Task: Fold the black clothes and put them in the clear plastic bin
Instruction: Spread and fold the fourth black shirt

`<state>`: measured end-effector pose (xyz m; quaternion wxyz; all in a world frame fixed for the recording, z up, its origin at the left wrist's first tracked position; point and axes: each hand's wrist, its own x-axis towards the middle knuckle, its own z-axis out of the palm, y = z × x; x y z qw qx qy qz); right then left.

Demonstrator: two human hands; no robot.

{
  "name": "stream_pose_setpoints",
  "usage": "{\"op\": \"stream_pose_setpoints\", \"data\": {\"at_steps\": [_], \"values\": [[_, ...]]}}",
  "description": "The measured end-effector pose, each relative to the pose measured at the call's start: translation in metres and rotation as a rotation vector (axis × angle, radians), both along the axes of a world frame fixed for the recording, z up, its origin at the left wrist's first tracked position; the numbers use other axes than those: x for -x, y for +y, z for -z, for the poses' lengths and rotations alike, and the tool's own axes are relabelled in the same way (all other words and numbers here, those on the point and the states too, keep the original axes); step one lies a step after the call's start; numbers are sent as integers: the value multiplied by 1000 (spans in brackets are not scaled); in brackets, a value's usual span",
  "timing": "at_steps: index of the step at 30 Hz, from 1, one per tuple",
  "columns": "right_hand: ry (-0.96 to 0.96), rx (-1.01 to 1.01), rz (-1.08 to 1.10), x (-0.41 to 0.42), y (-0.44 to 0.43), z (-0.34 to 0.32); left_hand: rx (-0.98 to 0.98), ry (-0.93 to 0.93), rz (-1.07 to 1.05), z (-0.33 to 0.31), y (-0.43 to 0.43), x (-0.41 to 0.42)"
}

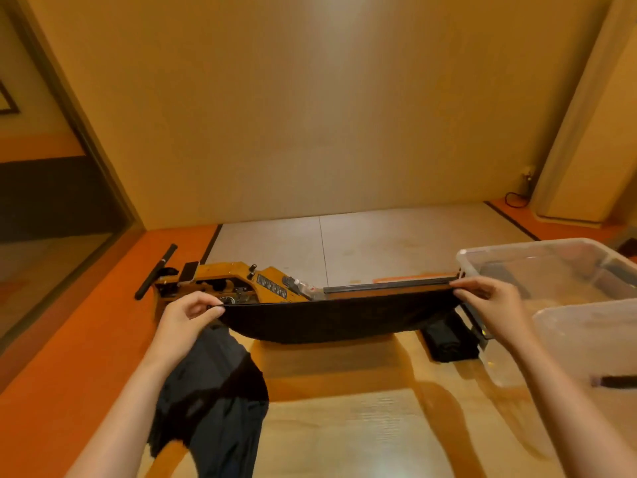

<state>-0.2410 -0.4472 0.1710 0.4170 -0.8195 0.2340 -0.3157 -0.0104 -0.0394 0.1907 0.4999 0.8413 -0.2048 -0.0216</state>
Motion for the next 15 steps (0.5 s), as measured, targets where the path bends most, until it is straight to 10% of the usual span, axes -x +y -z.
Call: {"op": "stream_pose_setpoints", "data": {"at_steps": [15], "values": [[225, -196, -126, 184, 47, 82, -64, 268, -53, 79, 71, 209]]}}
